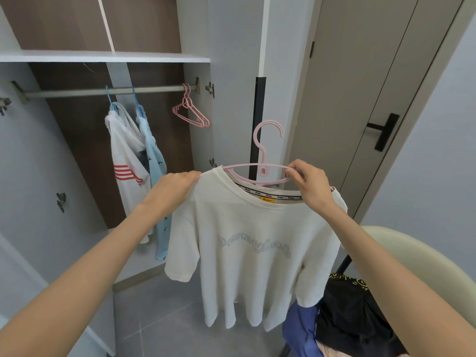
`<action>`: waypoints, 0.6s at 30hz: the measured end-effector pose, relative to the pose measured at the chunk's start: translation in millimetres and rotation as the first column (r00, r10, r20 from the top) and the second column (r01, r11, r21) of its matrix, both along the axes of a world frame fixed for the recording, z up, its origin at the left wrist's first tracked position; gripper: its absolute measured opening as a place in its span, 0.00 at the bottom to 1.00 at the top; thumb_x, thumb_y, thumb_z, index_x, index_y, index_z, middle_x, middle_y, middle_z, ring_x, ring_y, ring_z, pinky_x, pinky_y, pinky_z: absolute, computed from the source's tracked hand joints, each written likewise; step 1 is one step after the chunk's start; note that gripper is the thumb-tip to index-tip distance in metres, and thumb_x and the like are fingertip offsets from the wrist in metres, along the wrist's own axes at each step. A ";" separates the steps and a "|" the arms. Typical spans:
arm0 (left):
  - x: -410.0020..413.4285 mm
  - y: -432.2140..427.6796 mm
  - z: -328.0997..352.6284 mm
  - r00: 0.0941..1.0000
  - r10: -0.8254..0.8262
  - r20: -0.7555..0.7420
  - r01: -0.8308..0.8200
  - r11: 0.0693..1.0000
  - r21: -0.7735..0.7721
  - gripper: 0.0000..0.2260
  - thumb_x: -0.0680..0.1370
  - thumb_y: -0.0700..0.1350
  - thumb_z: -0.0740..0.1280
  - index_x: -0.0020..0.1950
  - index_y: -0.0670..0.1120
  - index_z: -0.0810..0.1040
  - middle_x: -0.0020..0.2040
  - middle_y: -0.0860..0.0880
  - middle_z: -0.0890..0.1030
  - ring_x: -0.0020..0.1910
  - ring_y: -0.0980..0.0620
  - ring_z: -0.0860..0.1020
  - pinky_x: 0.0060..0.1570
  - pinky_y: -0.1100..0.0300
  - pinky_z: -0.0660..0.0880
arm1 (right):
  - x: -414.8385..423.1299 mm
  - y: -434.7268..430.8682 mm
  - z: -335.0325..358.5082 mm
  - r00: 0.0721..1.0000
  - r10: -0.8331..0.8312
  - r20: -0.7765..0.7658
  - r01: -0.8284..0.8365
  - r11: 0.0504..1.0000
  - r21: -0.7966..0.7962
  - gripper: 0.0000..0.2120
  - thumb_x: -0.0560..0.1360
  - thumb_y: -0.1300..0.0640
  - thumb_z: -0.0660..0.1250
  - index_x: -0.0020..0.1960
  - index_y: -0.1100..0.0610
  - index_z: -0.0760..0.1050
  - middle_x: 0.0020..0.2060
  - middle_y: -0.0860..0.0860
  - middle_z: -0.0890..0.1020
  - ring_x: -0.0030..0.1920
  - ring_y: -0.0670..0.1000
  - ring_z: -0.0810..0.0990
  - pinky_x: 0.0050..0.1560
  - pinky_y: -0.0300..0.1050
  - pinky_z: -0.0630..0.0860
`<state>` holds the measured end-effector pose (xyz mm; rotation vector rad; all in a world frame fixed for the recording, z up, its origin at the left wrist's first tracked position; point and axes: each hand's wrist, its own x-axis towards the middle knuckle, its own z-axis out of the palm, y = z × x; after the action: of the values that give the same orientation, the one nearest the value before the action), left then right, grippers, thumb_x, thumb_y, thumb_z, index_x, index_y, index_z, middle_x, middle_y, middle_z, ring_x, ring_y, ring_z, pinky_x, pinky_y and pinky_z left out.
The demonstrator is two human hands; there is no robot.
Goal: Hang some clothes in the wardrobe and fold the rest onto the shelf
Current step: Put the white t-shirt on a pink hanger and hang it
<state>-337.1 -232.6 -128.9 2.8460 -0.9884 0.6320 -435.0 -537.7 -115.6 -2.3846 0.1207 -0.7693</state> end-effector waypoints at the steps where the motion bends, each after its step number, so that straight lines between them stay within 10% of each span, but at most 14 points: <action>1: -0.3 0.3 0.5 0.998 -0.029 0.048 0.028 1.000 0.009 0.16 0.76 0.40 0.69 0.63 0.42 0.74 0.53 0.43 0.82 0.48 0.43 0.82 0.47 0.53 0.79 | -0.7 -0.2 0.4 1.000 -0.003 -0.002 0.003 1.000 0.003 0.09 0.81 0.56 0.61 0.46 0.59 0.77 0.31 0.42 0.74 0.32 0.44 0.69 0.32 0.29 0.63; 5: 1.8 4.3 -2.0 0.977 -0.113 0.182 0.104 0.993 0.056 0.14 0.64 0.36 0.79 0.45 0.41 0.79 0.32 0.46 0.81 0.25 0.48 0.80 0.23 0.58 0.77 | -3.1 -0.3 -1.0 1.000 -0.014 -0.014 0.014 1.000 -0.014 0.09 0.81 0.55 0.61 0.47 0.59 0.78 0.34 0.45 0.77 0.33 0.43 0.70 0.32 0.30 0.62; 13: 11.9 5.5 0.6 0.978 0.010 0.209 0.008 0.996 -0.089 0.12 0.79 0.43 0.61 0.39 0.42 0.78 0.27 0.44 0.78 0.24 0.44 0.76 0.26 0.53 0.77 | -4.8 3.8 -1.6 0.999 0.002 -0.044 -0.004 0.998 -0.056 0.10 0.82 0.55 0.59 0.47 0.58 0.76 0.31 0.43 0.74 0.32 0.45 0.69 0.32 0.34 0.62; 18: 19.4 13.5 6.6 0.978 0.134 0.158 -0.114 0.985 -0.130 0.08 0.78 0.41 0.66 0.43 0.40 0.81 0.32 0.41 0.81 0.28 0.42 0.79 0.31 0.50 0.79 | -8.8 7.2 5.3 0.985 -0.166 -0.046 0.140 0.928 -0.346 0.14 0.83 0.48 0.51 0.49 0.53 0.72 0.32 0.45 0.76 0.37 0.54 0.73 0.63 0.52 0.60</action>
<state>-317.7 -219.2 -122.4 2.8016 -0.7657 0.9213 -443.8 -530.4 -110.4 -2.7617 0.2229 -0.8288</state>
